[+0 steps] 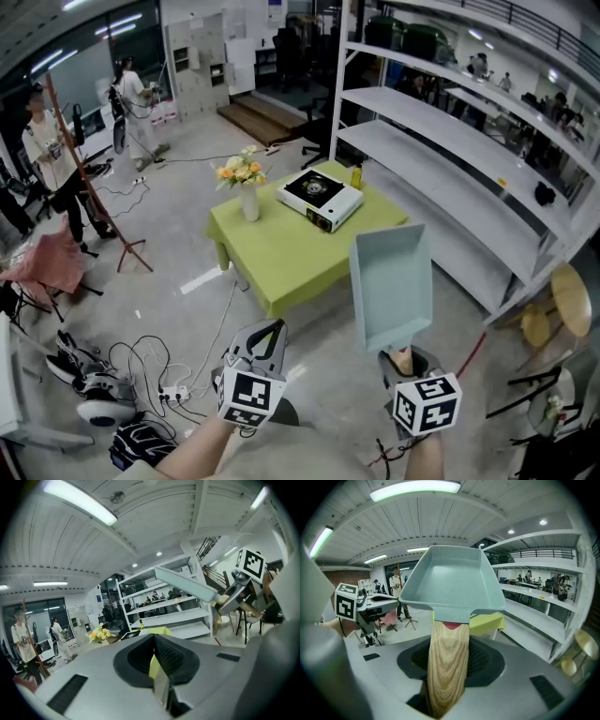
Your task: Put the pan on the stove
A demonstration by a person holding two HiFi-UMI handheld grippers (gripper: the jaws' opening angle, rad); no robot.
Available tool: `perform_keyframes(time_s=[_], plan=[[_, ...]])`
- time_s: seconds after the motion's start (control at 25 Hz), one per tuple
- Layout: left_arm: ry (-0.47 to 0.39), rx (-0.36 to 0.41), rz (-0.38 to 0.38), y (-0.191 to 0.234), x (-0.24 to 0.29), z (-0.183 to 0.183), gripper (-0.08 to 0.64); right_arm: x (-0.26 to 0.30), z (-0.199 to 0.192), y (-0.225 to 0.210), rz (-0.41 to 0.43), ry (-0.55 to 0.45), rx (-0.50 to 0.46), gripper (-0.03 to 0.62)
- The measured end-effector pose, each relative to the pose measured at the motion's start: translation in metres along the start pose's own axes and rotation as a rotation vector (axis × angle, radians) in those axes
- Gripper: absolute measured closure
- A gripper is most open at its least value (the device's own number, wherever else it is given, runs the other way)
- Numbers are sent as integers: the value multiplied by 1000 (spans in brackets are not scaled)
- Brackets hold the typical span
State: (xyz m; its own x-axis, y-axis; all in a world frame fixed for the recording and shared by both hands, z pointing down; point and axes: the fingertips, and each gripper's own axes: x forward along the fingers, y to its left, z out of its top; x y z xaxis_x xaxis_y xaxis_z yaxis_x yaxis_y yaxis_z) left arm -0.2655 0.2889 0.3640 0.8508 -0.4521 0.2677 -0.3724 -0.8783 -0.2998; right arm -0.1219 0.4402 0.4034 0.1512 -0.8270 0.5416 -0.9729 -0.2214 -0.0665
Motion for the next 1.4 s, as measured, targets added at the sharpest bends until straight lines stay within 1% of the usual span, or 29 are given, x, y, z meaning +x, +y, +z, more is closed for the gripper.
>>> perform_keyframes(time_s=[0.08,0.16,0.32,0.64,0.92,1.12,1.4], plan=[[-2,0,5,-1,3,3,554,0,-3,-4,8,1,13,434],[-14,3,26,2,9,8,554,4,-3,-11,5,0,22,434],[-26,26,55,8,26,10,554,19,0,-27,2,4,38,434],[-15,19,39,34,81,0,554,67,19,-49,-5,30,30,433],[-19,4,15,73,149,3,554,127,50,-75,-19,70,23,433],[-18,3,-3,111,199,11,554,177,85,-88,-12,102,31,434],[-24,-10,-16,163,265,16,554,254,136,-109,-15,121,10,434]])
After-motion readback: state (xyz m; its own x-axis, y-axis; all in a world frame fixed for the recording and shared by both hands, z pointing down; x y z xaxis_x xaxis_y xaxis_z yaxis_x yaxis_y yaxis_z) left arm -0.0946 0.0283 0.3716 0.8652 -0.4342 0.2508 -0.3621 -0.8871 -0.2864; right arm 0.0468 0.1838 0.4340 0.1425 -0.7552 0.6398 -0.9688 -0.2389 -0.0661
